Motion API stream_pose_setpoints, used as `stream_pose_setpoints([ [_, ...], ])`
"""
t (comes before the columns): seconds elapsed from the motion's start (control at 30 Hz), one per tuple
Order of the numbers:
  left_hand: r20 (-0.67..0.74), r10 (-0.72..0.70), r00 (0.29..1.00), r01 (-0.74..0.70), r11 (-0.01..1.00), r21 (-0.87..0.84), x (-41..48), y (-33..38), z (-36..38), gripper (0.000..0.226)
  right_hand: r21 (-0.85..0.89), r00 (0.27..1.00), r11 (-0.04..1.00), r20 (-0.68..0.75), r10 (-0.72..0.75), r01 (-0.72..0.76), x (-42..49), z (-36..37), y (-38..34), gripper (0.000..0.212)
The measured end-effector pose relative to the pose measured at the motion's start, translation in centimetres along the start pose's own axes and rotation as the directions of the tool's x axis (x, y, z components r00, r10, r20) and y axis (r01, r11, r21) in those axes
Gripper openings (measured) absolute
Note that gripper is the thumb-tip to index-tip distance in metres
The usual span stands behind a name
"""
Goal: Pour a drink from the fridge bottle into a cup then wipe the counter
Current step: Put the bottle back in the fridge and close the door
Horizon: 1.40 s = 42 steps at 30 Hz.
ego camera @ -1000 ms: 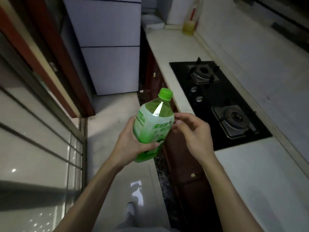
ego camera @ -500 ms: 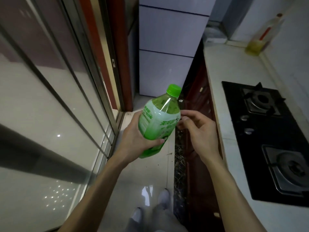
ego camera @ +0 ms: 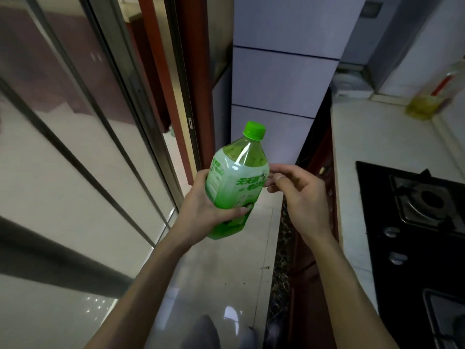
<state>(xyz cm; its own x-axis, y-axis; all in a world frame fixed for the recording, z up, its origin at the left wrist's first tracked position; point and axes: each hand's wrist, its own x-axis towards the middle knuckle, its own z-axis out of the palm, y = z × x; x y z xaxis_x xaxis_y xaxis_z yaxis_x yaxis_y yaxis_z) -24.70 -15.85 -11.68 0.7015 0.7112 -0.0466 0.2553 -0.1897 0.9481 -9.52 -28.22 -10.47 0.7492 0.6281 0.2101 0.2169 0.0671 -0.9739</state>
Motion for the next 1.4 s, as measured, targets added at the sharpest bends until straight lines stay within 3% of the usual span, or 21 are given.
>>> stream_pose_setpoints([
  [0.4,-0.059,-0.067,0.996,0.067,0.998,0.010,6.8,-1.8,-1.3,0.084,-0.010,0.995,0.998,0.077,0.056,-0.055,7.1,3.0,2.8,0.021],
  [0.83,0.039,-0.053,0.998,0.058,0.988,-0.143,23.2,-3.6,-6.1,0.098,-0.130,0.997,0.989,0.012,0.071,-0.069,20.8,9.8,4.7,0.020],
  [1.4,0.045,-0.115,0.992,0.120,0.986,-0.116,38.2,-5.5,-7.1,0.095,-0.177,0.992,0.978,0.048,0.120,-0.109,35.3,13.1,8.6,0.017],
])
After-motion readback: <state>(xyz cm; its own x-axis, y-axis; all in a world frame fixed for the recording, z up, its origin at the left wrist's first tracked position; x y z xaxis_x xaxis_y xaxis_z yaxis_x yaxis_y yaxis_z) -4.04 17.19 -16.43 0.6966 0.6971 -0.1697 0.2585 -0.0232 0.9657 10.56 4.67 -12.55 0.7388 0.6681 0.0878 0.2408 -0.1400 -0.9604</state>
